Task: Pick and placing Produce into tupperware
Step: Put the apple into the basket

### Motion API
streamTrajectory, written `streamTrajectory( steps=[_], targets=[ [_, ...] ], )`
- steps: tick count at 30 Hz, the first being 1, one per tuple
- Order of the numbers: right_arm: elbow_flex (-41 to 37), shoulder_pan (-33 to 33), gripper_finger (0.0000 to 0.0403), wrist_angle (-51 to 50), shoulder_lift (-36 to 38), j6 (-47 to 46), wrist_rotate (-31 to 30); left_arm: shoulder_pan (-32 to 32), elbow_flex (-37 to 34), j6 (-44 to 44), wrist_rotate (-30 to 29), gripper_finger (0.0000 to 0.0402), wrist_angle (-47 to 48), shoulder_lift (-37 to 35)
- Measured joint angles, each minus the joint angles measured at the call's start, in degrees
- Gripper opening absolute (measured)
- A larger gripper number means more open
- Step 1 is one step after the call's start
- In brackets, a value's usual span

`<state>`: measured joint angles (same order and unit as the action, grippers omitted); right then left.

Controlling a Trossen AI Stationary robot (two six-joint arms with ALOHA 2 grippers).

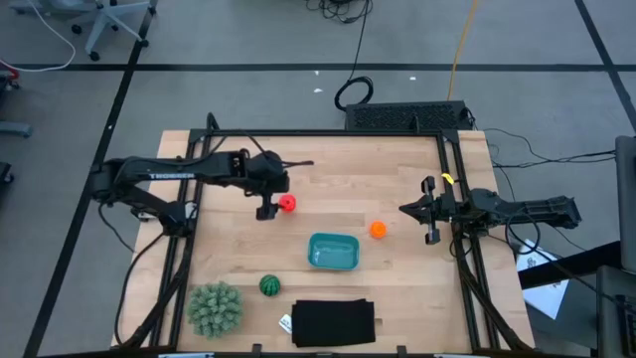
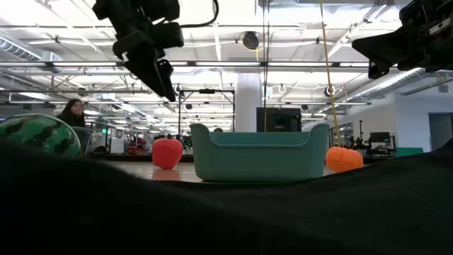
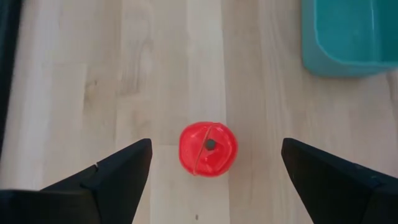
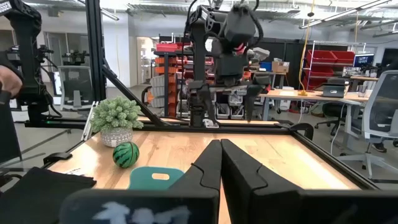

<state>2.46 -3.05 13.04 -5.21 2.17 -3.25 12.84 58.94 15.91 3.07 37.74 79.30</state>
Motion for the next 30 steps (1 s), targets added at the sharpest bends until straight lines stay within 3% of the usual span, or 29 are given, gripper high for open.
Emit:
streamTrajectory(
  steps=[14, 30],
  targets=[
    [0.0, 0.0, 0.0, 0.0, 0.0, 0.0, 0.0, 0.0, 0.0, 6.7, 0.1, 0.037, -2.2, 6.0],
    [0.0, 0.0, 0.0, -0.7, -0.1, 0.0, 0.0, 0.0, 0.0, 7.3, 1.0, 0.037, -3.8, 12.0]
  ],
)
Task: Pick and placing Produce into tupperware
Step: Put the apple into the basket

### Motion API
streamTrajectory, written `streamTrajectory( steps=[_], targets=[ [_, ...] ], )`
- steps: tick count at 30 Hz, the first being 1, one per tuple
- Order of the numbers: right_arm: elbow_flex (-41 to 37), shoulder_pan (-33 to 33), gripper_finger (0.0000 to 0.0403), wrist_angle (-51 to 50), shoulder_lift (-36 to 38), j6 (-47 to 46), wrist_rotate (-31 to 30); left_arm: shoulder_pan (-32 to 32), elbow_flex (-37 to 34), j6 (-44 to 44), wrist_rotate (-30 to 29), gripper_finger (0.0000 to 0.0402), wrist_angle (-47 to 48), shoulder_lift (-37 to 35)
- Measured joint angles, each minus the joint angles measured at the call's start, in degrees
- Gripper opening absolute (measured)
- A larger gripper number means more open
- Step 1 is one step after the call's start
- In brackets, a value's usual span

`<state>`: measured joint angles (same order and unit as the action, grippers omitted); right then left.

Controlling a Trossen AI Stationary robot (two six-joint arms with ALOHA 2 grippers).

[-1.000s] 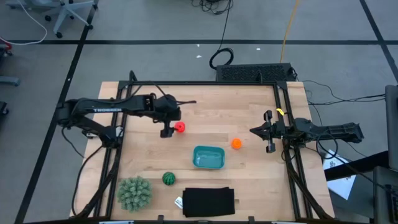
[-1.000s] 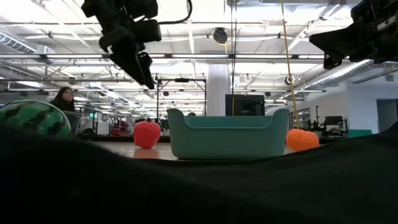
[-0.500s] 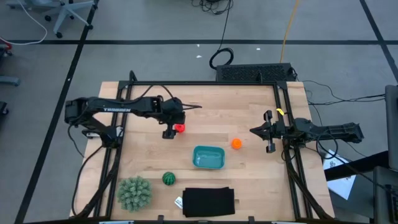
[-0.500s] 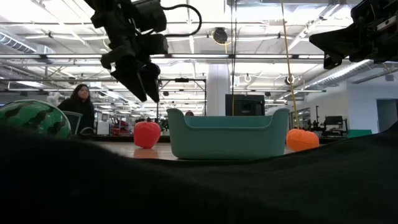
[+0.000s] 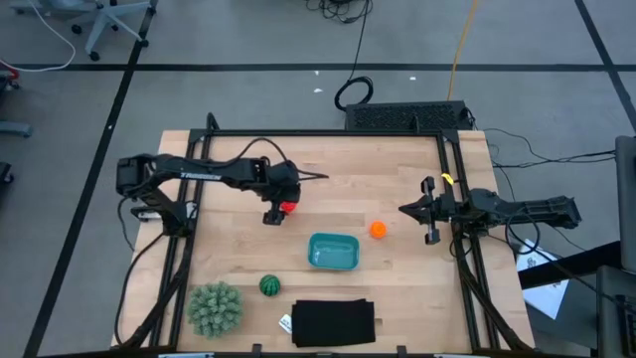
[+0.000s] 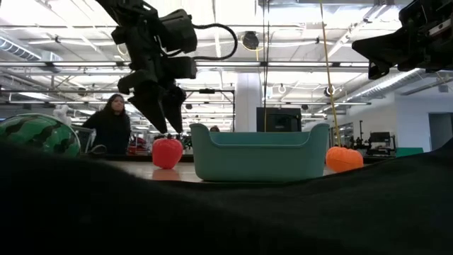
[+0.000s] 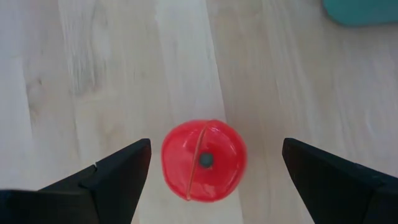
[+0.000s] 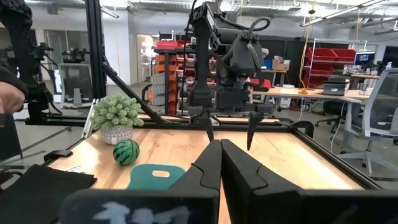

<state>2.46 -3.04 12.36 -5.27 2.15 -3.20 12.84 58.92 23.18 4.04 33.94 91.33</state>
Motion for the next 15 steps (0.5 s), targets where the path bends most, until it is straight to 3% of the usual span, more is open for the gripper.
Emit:
streamTrajectory(
  steps=[15],
  targets=[
    [0.0, 0.0, 0.0, -0.3, -0.1, 0.0, 0.0, 3.4, -0.4, 0.3, -0.5, 0.037, 0.4, 1.3]
  ],
)
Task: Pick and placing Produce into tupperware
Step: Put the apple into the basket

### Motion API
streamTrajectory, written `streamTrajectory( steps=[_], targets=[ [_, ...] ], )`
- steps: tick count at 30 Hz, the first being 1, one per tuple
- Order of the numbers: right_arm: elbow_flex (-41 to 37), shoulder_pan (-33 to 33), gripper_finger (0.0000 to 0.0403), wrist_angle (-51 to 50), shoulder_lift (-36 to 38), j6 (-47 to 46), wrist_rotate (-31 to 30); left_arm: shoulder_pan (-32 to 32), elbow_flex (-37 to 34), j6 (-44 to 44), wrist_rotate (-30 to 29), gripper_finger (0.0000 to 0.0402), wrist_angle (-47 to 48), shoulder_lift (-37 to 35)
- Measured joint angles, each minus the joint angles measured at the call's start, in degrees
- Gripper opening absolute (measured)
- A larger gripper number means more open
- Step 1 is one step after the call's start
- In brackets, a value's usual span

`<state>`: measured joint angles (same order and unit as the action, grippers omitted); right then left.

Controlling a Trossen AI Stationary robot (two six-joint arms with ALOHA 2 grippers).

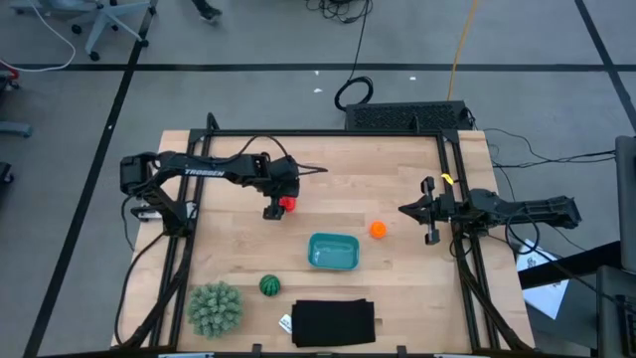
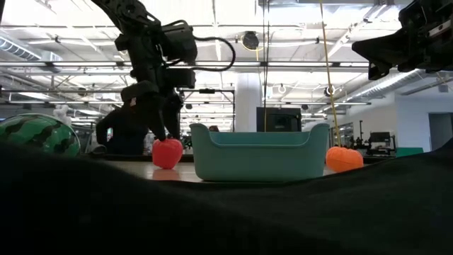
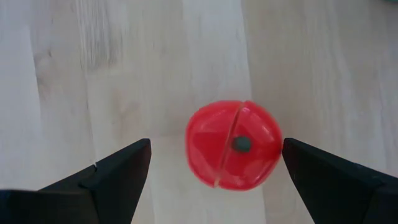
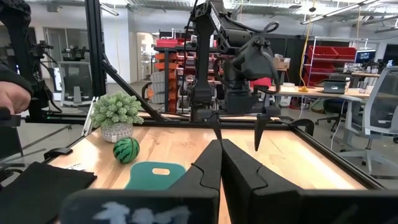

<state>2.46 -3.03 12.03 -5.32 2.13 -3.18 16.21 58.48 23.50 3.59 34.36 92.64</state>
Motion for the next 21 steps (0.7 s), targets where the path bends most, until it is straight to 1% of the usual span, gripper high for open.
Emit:
streamTrajectory(
  steps=[8, 13, 21],
  targets=[
    [0.0, 0.0, 0.0, -0.1, 0.0, 0.0, 0.0, 0.4, -0.2, 0.0, 1.6, 0.037, -0.6, 0.0],
    [0.0, 0.0, 0.0, -0.1, 0.0, 0.0, 0.0, 0.4, -0.2, -0.6, 4.1, 0.0369, -0.4, 0.0],
    [0.0, 0.0, 0.0, -0.1, 0.0, -1.0, 0.0, 0.4, -0.2, -0.8, 3.9, 0.037, -0.5, 0.0]
  ],
)
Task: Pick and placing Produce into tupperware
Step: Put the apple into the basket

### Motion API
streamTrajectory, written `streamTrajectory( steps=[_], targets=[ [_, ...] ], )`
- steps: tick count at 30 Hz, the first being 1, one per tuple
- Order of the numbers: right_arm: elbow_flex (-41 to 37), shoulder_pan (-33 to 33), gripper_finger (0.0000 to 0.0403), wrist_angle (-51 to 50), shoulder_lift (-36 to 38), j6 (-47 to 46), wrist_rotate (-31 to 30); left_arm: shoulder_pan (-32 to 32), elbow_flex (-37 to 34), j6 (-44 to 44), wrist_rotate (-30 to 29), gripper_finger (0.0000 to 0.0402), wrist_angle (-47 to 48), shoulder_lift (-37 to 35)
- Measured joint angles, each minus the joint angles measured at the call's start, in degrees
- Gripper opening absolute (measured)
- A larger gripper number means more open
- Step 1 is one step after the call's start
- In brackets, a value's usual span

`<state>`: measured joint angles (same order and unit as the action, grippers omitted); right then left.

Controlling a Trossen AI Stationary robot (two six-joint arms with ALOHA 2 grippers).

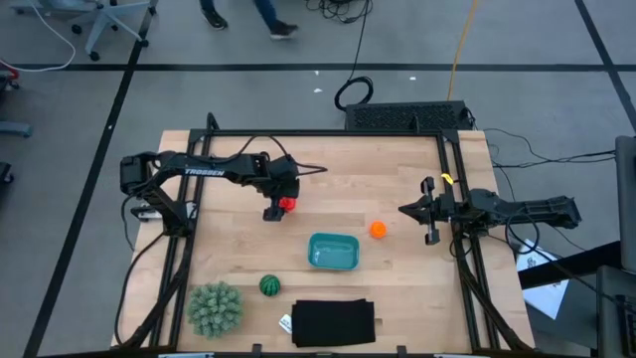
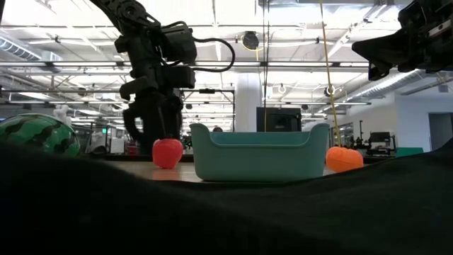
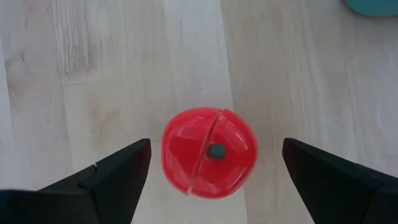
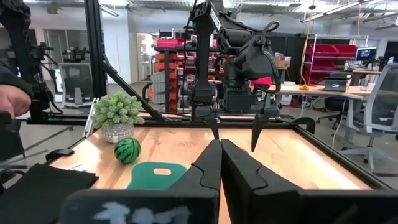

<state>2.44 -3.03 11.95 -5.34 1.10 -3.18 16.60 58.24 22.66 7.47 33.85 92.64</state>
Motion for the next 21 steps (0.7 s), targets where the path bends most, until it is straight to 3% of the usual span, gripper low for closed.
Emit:
streamTrajectory(
  steps=[13, 21],
  targets=[
    [0.0, 0.0, 0.0, 0.0, 0.0, -0.5, 0.0, 0.0, 0.0, -2.6, -0.2, 0.037, -0.4, 0.0],
    [0.0, 0.0, 0.0, 0.0, 0.0, -0.5, 0.0, 0.0, 0.0, -3.5, -0.1, 0.037, -1.2, 4.4]
  ],
)
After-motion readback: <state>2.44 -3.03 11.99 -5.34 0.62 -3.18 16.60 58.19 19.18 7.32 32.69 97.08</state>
